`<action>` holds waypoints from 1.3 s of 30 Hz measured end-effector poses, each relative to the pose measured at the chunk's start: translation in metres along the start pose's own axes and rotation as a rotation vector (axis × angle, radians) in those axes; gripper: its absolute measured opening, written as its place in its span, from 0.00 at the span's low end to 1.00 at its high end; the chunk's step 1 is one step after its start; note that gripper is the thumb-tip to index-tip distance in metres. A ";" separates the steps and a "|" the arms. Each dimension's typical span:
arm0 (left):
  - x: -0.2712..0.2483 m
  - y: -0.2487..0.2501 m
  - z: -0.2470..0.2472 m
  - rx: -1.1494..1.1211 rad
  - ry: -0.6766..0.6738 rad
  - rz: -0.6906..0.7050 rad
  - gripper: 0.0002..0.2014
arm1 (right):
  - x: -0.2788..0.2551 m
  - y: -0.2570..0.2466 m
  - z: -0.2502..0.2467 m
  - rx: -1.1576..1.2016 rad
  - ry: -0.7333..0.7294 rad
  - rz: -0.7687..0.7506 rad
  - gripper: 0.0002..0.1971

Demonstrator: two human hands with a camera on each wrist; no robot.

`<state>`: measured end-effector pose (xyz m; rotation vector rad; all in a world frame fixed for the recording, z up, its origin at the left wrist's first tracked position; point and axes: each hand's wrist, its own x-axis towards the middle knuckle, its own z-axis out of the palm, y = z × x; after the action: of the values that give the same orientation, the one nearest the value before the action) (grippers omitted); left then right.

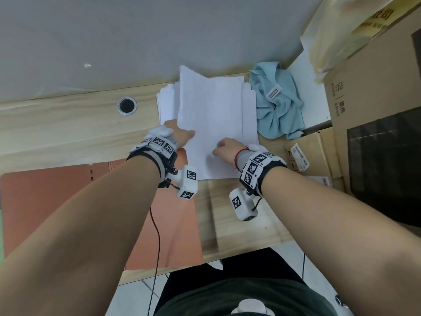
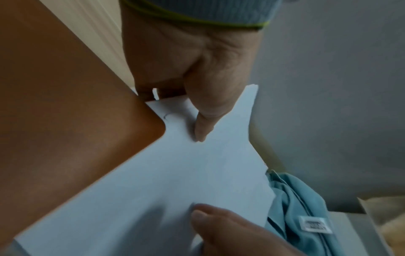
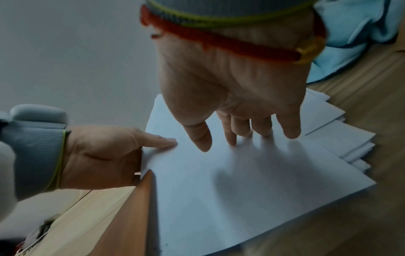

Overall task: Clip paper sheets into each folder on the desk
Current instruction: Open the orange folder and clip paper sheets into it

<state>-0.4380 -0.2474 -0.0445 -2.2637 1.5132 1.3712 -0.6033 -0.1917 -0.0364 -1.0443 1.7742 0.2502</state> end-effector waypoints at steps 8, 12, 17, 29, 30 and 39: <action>-0.045 0.029 -0.014 -0.177 0.134 0.393 0.19 | -0.006 0.008 -0.030 0.207 0.183 -0.012 0.23; -0.080 0.037 -0.046 -0.297 0.151 0.549 0.19 | -0.015 0.018 -0.045 0.520 0.292 0.027 0.42; -0.122 0.010 -0.087 -0.348 0.134 0.657 0.16 | -0.051 0.005 -0.055 0.742 0.220 -0.141 0.42; -0.169 -0.131 -0.112 -0.765 0.139 0.387 0.23 | -0.116 -0.057 0.033 0.807 0.096 -0.548 0.26; -0.169 -0.137 -0.110 -0.791 0.164 0.369 0.21 | -0.117 -0.058 0.039 0.794 0.097 -0.554 0.23; -0.180 -0.168 -0.113 -0.767 0.298 0.316 0.20 | -0.128 -0.063 0.072 0.768 0.076 -0.582 0.19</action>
<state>-0.2560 -0.0956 0.0872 -2.8518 1.6933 2.0661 -0.4955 -0.1187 0.0566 -0.9365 1.3557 -0.7799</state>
